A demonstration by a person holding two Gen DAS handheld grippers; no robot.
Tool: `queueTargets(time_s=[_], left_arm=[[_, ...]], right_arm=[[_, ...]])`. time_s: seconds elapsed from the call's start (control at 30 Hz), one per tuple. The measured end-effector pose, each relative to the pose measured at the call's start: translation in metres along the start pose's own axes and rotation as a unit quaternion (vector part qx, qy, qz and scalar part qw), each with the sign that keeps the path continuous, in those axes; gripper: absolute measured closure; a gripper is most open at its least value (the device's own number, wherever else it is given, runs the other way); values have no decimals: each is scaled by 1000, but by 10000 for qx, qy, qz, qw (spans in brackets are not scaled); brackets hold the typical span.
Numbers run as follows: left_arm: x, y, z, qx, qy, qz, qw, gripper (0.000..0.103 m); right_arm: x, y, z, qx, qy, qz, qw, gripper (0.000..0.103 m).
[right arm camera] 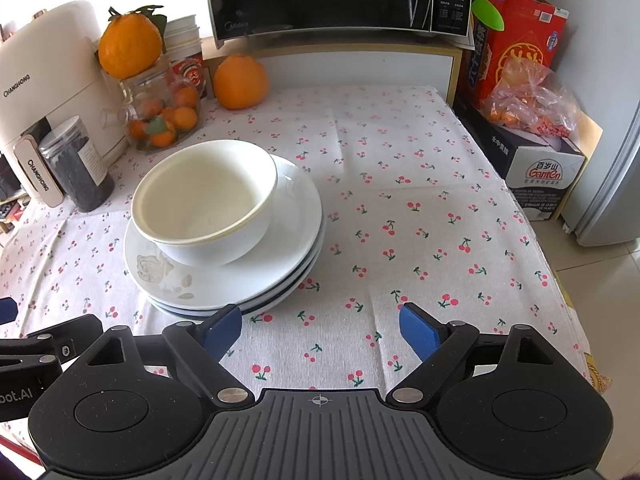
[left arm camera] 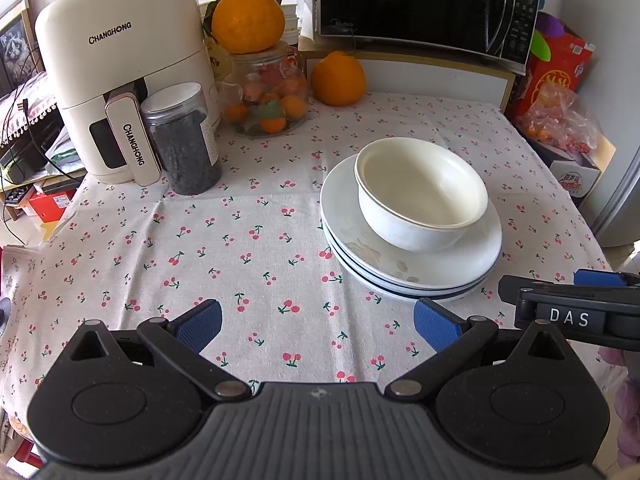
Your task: Organize plates and bowls
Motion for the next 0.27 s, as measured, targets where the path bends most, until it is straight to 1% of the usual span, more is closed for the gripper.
queueTargets(time_s=[0.27], left_arm=[[1,0,0,14,-32,57,10000,1]], right_arm=[[0,0,0,4,-3,3,10000,15]])
Point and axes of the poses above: each gripper's, at about its wrist camera, not at the fingertips, and x roughly the way its jaws point, y to its right, z to its underside, the point moved 1 cm from there along x, roughly the way its jaws point, and after that the axes turned 9 degrees about y, right-handed, at the moved point
